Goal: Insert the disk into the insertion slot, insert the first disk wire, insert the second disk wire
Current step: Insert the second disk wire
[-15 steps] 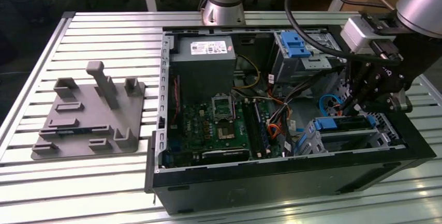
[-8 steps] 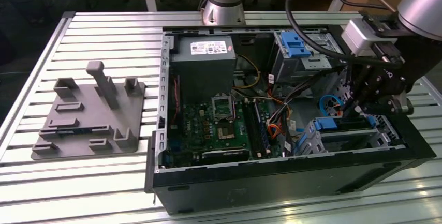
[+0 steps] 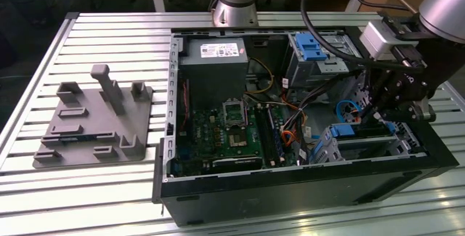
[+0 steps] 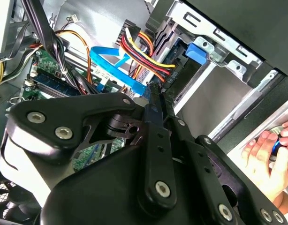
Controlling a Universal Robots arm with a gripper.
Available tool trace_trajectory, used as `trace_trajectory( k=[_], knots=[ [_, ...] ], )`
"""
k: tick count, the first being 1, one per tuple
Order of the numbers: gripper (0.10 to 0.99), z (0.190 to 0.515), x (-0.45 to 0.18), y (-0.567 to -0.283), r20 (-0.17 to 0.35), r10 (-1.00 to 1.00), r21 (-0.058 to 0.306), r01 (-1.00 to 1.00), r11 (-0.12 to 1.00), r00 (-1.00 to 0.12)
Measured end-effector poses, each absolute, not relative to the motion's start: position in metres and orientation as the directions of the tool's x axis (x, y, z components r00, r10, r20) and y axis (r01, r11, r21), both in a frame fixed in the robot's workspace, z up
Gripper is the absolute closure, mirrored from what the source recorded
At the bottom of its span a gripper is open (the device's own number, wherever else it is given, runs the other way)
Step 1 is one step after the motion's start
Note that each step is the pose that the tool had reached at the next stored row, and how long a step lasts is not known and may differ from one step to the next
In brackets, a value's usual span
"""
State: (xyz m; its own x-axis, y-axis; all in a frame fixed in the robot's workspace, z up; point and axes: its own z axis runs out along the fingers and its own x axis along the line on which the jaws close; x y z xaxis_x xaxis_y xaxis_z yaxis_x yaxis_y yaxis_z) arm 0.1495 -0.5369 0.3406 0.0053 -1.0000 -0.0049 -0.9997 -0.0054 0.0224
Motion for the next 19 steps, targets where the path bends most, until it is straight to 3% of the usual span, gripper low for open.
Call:
trace_trajectory(
  k=[19],
  knots=[
    [0.929, 0.3388, 0.1508, -0.5403, -0.005, -1.000, 0.025, -1.000, -0.001, 0.001]
  ],
)
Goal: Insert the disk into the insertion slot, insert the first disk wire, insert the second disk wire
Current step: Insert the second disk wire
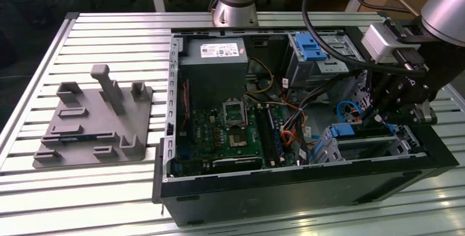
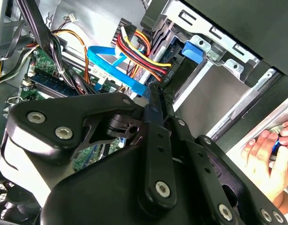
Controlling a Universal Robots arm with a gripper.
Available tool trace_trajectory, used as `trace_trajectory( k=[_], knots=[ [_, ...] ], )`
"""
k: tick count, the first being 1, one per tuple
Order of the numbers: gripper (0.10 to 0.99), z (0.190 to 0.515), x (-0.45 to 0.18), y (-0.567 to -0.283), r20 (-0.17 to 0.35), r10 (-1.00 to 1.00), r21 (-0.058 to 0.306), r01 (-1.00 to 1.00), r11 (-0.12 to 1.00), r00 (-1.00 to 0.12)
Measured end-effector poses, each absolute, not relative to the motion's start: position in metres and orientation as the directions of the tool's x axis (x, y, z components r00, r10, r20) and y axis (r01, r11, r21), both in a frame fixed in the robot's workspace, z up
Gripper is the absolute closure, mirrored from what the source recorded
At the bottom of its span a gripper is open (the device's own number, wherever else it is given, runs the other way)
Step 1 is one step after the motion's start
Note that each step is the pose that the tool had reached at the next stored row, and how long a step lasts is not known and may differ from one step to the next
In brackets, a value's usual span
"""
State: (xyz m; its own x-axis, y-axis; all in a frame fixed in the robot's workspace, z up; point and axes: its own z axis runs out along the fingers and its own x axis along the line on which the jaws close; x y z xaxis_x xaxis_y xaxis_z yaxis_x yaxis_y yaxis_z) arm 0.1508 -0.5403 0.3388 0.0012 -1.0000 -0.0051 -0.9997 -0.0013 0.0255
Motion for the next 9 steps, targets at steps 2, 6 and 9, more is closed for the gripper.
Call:
trace_trajectory(
  k=[2, 6, 9],
  knots=[
    [0.929, 0.3387, 0.1511, -0.5403, -0.005, -1.000, 0.026, -1.000, -0.001, 0.001],
    [0.929, 0.3381, 0.1516, -0.5405, -0.005, -1.000, 0.028, -1.000, -0.001, 0.001],
    [0.929, 0.3376, 0.1519, -0.5406, -0.005, -1.000, 0.028, -1.000, -0.001, 0.001]
  ],
)
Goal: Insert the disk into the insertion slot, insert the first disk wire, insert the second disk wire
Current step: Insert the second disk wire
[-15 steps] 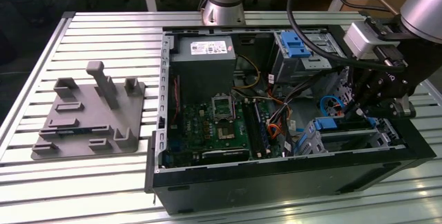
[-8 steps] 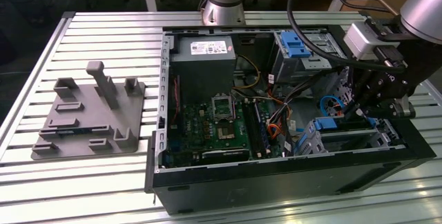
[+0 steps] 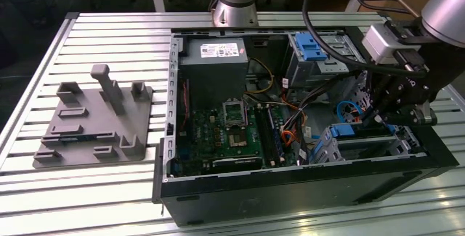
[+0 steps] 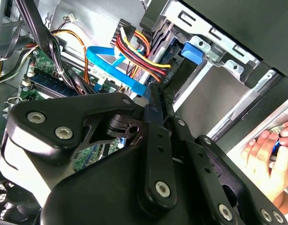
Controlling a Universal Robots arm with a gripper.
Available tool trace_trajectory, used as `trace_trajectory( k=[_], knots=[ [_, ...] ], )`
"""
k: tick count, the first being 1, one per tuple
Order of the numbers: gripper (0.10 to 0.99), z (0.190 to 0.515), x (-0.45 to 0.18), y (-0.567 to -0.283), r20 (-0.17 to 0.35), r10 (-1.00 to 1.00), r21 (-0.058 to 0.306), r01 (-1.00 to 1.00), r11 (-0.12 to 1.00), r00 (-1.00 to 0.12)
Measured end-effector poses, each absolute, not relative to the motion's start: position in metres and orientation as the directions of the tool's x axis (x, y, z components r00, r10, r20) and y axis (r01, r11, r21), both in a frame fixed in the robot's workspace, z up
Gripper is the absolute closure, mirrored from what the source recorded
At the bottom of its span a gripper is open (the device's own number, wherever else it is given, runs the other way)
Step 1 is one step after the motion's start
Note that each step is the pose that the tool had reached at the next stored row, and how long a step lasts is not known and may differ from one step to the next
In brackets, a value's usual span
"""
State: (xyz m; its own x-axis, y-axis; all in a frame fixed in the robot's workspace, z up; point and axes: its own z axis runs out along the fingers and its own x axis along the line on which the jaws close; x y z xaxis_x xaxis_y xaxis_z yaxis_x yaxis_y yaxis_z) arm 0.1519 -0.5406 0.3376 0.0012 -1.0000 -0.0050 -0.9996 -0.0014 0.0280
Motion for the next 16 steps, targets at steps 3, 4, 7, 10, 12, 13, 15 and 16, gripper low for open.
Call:
trace_trajectory(
  k=[3, 4, 7, 10, 12, 13, 15, 16],
  knots=[
    [0.929, 0.3368, 0.1521, -0.5406, -0.005, -1.000, 0.028, -1.000, -0.001, 0.001],
    [0.929, 0.3366, 0.1521, -0.5406, -0.005, -1.000, 0.029, -1.000, -0.001, 0.001],
    [0.929, 0.3357, 0.1521, -0.5406, -0.005, -1.000, 0.029, -1.000, -0.001, 0.001],
    [0.929, 0.3348, 0.1521, -0.5406, -0.005, -1.000, 0.029, -1.000, -0.001, 0.001],
    [0.929, 0.3343, 0.1521, -0.5407, -0.005, -1.000, 0.029, -1.000, -0.001, 0.001],
    [0.929, 0.3339, 0.1521, -0.5407, -0.005, -1.000, 0.030, -1.000, -0.001, 0.001],
    [0.929, 0.3328, 0.1521, -0.5408, -0.005, -1.000, 0.030, -1.000, -0.001, 0.001],
    [0.929, 0.3321, 0.1521, -0.5409, -0.005, -1.000, 0.030, -1.000, -0.001, 0.001]
  ],
)
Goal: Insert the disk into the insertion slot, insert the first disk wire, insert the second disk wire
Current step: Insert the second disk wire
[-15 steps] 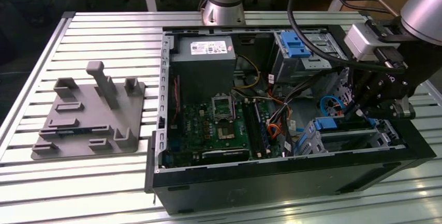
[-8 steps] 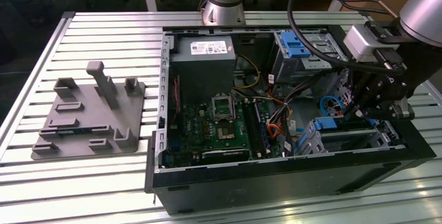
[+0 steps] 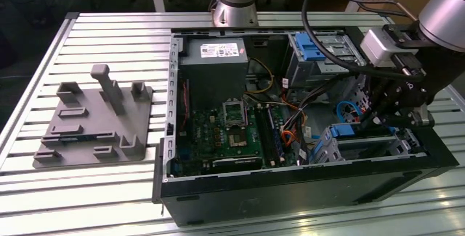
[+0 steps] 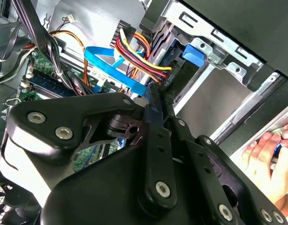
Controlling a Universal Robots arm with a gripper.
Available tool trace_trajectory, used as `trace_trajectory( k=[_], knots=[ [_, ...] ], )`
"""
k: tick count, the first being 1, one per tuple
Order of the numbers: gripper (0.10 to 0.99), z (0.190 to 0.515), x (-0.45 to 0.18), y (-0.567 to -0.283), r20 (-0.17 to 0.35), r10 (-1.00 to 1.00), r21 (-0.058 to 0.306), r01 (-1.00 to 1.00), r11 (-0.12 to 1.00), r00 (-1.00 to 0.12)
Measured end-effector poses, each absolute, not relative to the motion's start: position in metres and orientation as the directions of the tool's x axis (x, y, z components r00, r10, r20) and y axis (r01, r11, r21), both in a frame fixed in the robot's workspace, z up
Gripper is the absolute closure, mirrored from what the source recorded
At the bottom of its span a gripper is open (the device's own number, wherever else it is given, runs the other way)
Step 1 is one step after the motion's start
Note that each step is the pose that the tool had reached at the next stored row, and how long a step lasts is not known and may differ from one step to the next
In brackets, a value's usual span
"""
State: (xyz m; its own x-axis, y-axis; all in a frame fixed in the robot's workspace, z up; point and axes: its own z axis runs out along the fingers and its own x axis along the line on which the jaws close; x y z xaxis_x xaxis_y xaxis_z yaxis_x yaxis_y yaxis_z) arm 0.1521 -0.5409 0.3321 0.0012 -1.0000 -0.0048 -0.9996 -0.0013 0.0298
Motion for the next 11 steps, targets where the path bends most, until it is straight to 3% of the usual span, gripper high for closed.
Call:
trace_trajectory(
  k=[6, 9, 11],
  knots=[
    [0.918, 0.3294, 0.1521, -0.5414, -0.006, -1.000, 0.030, -1.000, -0.001, 0.001],
    [0.792, 0.3316, 0.1521, -0.5415, -0.006, -1.000, 0.030, -1.000, -0.001, 0.001],
    [0.792, 0.3365, 0.1521, -0.5415, -0.006, -1.000, 0.030, -1.000, -0.001, 0.001]
  ],
)
